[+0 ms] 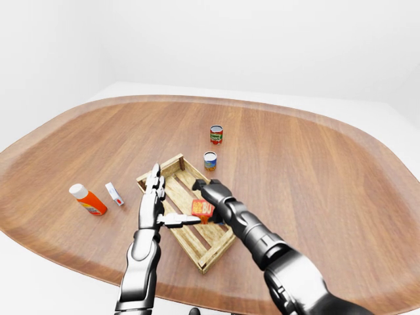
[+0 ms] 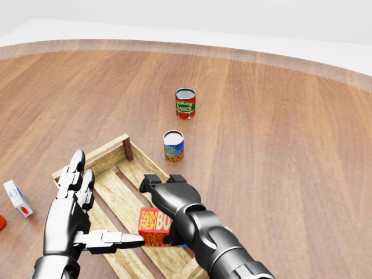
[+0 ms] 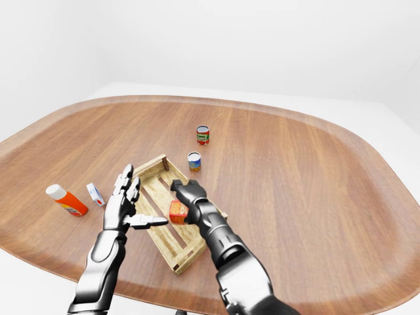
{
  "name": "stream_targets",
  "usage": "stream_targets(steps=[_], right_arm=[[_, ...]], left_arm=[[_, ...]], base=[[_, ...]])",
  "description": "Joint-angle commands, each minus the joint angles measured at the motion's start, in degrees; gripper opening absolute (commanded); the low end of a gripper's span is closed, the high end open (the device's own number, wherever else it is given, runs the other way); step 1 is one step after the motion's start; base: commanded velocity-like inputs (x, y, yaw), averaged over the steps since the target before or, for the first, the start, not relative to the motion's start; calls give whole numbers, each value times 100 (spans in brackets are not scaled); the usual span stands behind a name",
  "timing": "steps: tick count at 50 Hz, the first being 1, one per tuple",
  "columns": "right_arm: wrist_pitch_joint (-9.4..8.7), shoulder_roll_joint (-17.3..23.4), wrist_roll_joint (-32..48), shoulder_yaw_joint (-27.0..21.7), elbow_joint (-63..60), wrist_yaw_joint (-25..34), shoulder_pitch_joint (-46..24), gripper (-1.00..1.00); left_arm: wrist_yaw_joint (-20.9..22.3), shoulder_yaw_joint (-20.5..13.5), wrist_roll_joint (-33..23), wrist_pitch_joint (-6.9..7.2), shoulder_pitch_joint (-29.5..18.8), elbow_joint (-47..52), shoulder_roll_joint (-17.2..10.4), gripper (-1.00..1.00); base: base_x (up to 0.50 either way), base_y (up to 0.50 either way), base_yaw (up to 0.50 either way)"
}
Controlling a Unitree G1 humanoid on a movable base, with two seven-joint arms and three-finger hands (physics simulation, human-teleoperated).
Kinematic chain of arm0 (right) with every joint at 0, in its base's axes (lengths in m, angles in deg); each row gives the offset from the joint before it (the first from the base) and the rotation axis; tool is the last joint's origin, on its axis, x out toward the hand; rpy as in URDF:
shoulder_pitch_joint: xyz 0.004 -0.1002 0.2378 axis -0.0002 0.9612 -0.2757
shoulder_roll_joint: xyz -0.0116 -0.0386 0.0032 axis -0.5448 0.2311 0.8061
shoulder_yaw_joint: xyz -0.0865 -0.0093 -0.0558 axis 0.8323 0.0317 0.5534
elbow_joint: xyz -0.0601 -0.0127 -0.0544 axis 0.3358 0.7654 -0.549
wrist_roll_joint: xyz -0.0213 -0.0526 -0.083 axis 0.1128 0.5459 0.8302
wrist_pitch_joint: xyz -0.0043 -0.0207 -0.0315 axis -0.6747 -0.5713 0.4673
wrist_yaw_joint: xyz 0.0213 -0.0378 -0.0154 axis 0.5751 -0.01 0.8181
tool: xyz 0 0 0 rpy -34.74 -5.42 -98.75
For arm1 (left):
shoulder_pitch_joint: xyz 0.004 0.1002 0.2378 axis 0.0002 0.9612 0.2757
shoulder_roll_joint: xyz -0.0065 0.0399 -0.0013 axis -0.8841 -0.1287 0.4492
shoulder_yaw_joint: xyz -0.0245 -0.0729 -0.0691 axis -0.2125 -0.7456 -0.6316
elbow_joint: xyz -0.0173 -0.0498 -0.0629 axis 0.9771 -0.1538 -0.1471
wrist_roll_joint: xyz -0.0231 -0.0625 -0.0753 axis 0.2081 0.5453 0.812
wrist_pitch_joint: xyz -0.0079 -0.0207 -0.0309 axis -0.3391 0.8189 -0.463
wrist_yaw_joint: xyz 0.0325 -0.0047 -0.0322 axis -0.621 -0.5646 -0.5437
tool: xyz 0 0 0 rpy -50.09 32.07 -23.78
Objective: Pick up the butter and put it in the tray.
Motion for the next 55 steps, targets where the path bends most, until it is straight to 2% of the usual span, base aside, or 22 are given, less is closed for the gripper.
stream_targets(steps=[1,5,8,23,25,26,28,35,36,37,39,40,43,46,47,50,52,55], right_arm=[[0,-10,-85,-96,-104,-181,-88,100],[0,-9,-83,-89,-107,-206,-94,100],[0,-8,-81,-87,-125,-216,-92,100],[0,26,-118,-115,-306,-93,-68,100],[0,53,-225,-163,-674,124,18,100],[0,67,-283,-180,-881,276,76,100],[0,115,-394,-202,-1600,697,290,100],[0,281,-680,-216,-4768,2320,1284,100],[-62,299,-717,-219,-5143,2517,1392,100],[-232,323,-743,-215,-5514,2719,1500,100],[-696,347,-792,-244,-6477,3140,1734,100],[-1000,335,-859,-281,-7059,3415,1825,100],[-1000,411,-817,-333,-8531,4167,1918,100],[-1000,535,-686,-392,-9381,4167,1914,100],[-1000,578,-625,-432,-9674,4167,1916,100],[-1000,684,-435,-543,-10268,4167,1885,100],[-1000,741,-299,-652,-10661,4167,1810,100],[-1000,901,-97,-814,-11165,4167,1772,100]], left_arm=[[4,14,-8,-8,17,0,6,100],[6,19,-15,-87,32,-61,13,100],[5,14,-7,-3,21,11,3,100],[7,9,-6,-5,16,2,4,100],[9,15,-11,-80,33,-55,11,100],[8,15,-11,-93,34,-68,11,100],[6,6,2,-5,11,-2,2,100],[6,4,0,0,6,2,2,100],[5,4,-1,-2,4,-1,2,100],[4,4,1,7,5,10,3,100],[5,3,5,16,6,26,2,100],[5,-3,10,9,1,12,1,100],[5,10,7,13,14,29,6,100],[5,7,12,12,16,31,6,100],[4,6,13,-29,21,-1,10,100],[-3,9,12,22,16,48,7,100],[-2,15,8,-41,22,-9,15,100],[-1,14,18,27,14,50,7,100]], base=[[0,0,0],[0,0,0],[0,0,0],[0,0,0],[0,0,0],[0,0,0],[0,0,0],[0,0,0],[0,0,0],[0,0,0],[0,0,0],[0,0,0],[0,0,0],[0,0,0],[0,0,0],[0,0,0],[0,0,0],[0,0,0]])
